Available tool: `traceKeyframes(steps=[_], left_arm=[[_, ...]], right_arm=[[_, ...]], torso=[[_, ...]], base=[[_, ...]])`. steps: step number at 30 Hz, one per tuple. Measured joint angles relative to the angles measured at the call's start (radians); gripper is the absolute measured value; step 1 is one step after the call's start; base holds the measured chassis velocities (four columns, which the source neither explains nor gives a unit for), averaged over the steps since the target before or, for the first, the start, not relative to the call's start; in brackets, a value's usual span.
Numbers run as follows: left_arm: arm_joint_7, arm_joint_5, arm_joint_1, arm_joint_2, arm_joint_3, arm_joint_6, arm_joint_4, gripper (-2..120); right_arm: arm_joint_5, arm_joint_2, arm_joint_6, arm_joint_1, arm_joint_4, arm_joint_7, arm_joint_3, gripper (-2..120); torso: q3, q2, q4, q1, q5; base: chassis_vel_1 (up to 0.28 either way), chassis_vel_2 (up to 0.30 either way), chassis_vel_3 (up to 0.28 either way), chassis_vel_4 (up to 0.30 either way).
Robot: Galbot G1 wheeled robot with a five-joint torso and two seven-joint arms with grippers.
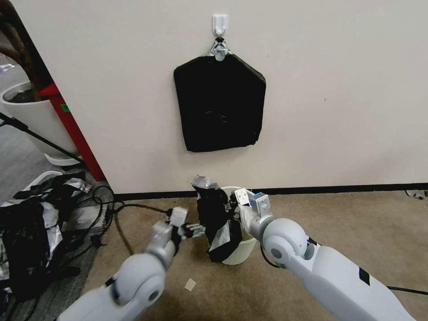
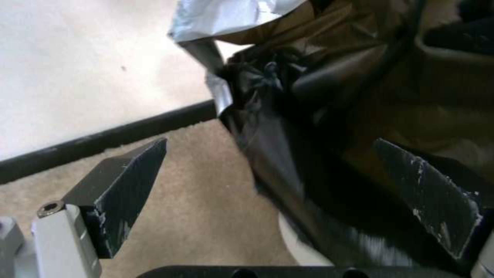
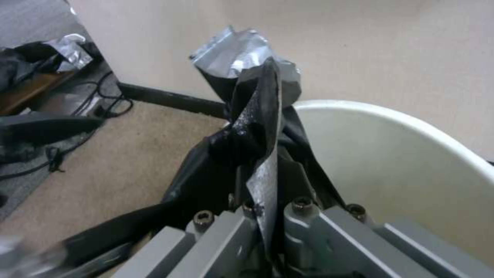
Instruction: Place a trash bag onto the trash bin.
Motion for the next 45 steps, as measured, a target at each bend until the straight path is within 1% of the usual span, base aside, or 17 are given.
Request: traceKeyframes(steps=[3, 4, 6, 7, 8, 10, 15, 18, 20, 23, 28, 30, 34, 37, 38, 40, 45], left_arm=[[-0.064, -0.066, -0.094, -0.056, 0.052, 0.026, 0.070, 100], [-0.064, -0.066, -0.094, -0.056, 0.052, 0.026, 0.070, 100], [-0.145, -0.168, -0.150, -0.106, 0.070, 0.057, 0.124, 100], [-0.145, -0.168, -0.150, -0.106, 0.070, 0.057, 0.124, 100], [-0.193, -0.233, -0.172, -0.128, 0.072, 0.081, 0.153, 100], [-0.217, -0.279, -0.191, -0.141, 0.073, 0.095, 0.184, 100], [-0.240, -0.336, -0.212, -0.151, 0.074, 0.103, 0.227, 95], [-0.278, -0.415, -0.224, -0.173, 0.067, 0.117, 0.266, 85], [-0.281, -0.426, -0.225, -0.175, 0.066, 0.118, 0.271, 82], [-0.287, -0.464, -0.231, -0.185, 0.065, 0.121, 0.296, 67], [-0.303, -0.479, -0.233, -0.197, 0.065, 0.120, 0.305, 54], [-0.329, -0.495, -0.233, -0.201, 0.065, 0.118, 0.305, 42], [-0.340, -0.503, -0.233, -0.207, 0.064, 0.116, 0.307, 31], [-0.348, -0.506, -0.236, -0.211, 0.063, 0.114, 0.314, 17], [-0.348, -0.506, -0.236, -0.211, 0.063, 0.114, 0.314, 17], [-0.350, -0.507, -0.237, -0.212, 0.063, 0.105, 0.320, 5], [-0.347, -0.509, -0.235, -0.210, 0.062, 0.090, 0.329, 3]], right_arm=[[-0.002, -0.005, 0.001, -0.008, 0.001, -0.001, 0.011, 0], [-0.002, -0.005, 0.001, -0.008, 0.001, -0.001, 0.011, 0], [-0.005, -0.009, 0.001, -0.010, 0.002, -0.002, 0.014, 0], [-0.005, -0.009, 0.001, -0.010, 0.002, -0.002, 0.014, 0], [-0.006, -0.012, 0.001, -0.010, 0.002, -0.002, 0.016, 0], [-0.009, -0.012, 0.001, -0.011, 0.002, -0.003, 0.018, 0], [-0.013, -0.008, 0.002, -0.014, 0.002, -0.003, 0.020, 0], [-0.017, -0.004, 0.002, -0.018, 0.002, -0.003, 0.021, 0], [-0.018, -0.004, 0.002, -0.019, 0.002, -0.003, 0.021, 0], [-0.018, -0.006, 0.002, -0.023, 0.005, -0.004, 0.023, 0], [-0.020, -0.006, 0.003, -0.028, 0.005, -0.004, 0.031, 0], [-0.024, -0.006, 0.004, -0.032, 0.005, -0.005, 0.034, 0], [-0.028, -0.006, 0.006, -0.037, 0.005, -0.005, 0.036, 0], [-0.032, -0.009, 0.008, -0.040, 0.007, -0.007, 0.037, 0], [-0.032, -0.009, 0.008, -0.040, 0.007, -0.007, 0.037, 0], [-0.036, -0.012, 0.010, -0.044, 0.008, -0.008, 0.038, 0], [-0.043, -0.011, 0.018, -0.051, 0.011, -0.010, 0.039, 0]], torso=[[0.000, 0.000, 0.0000, 0.000, 0.0002], [0.000, 0.000, 0.0000, 0.000, 0.0002], [0.000, 0.000, 0.0000, 0.000, 0.0001], [0.000, 0.000, 0.0000, 0.000, 0.0001], [0.000, 0.000, -0.0001, 0.000, 0.0001], [0.000, 0.000, 0.0001, 0.000, 0.0001], [0.000, 0.000, 0.0003, 0.000, 0.0001], [0.000, 0.000, 0.0002, 0.000, -0.0001], [0.000, 0.000, 0.0002, 0.000, 0.0000], [0.000, 0.000, 0.0002, 0.000, 0.0000], [0.000, 0.000, 0.0001, 0.000, 0.0000], [0.000, 0.000, 0.0003, 0.000, 0.0000], [0.000, 0.000, 0.0002, 0.000, 0.0000], [0.000, 0.000, 0.0003, 0.000, 0.0001], [0.000, 0.000, 0.0003, 0.000, 0.0001], [0.000, 0.000, 0.0003, 0.000, 0.0000], [0.000, 0.000, 0.0001, 0.000, -0.0002]], base=[[0.000, 0.000, 0.000, 0.000], [0.000, 0.000, 0.000, 0.000], [0.000, 0.000, 0.000, 0.000], [0.000, 0.000, 0.000, 0.000], [0.000, 0.000, 0.000, 0.000], [0.000, 0.000, 0.000, 0.000], [0.000, 0.000, 0.000, 0.000], [0.000, 0.000, 0.000, 0.000], [0.000, 0.000, 0.000, 0.000], [0.000, 0.000, 0.000, 0.000], [0.000, 0.000, 0.000, 0.000], [0.000, 0.000, 0.000, 0.000], [0.000, 0.000, 0.000, 0.000], [0.000, 0.000, 0.000, 0.000], [0.000, 0.000, 0.000, 0.000], [0.000, 0.000, 0.000, 0.000], [0.000, 0.000, 0.000, 0.000]])
